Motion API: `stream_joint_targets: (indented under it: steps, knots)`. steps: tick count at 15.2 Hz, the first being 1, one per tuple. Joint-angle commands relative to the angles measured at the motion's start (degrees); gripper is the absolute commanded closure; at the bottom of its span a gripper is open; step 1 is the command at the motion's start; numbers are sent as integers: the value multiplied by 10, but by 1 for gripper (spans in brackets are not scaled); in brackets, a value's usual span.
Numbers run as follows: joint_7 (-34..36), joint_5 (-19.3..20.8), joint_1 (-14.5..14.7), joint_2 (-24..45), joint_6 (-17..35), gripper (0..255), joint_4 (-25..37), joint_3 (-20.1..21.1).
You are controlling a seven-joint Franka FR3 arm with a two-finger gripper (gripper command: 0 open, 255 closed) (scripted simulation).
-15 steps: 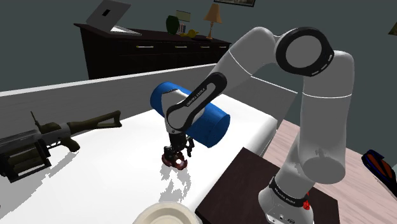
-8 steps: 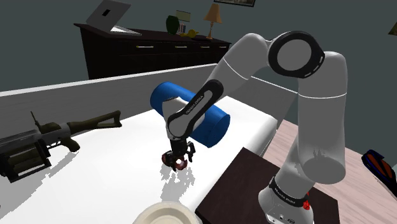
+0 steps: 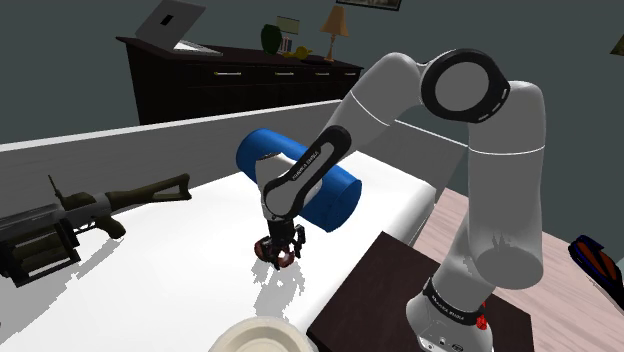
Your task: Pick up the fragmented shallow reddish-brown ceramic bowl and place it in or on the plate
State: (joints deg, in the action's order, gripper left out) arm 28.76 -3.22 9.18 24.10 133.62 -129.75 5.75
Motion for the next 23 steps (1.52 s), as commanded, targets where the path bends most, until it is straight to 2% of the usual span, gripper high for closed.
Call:
stream_joint_targets:
  steps: [1, 8, 17, 18, 19, 23]
  knots:
    - [0, 0, 0, 0, 0, 255, 0, 0]
    - [0, 0, 0, 0, 0, 255, 0, 0]
    - [0, -4, -3, -65, -58, 255, -6, 3]
    - [1, -4, -2, -58, -50, 255, -7, 3]
    - [1, -4, -2, -58, -50, 0, -7, 3]
    - [3, -3, 10, -19, 35, 0, 20, 11]
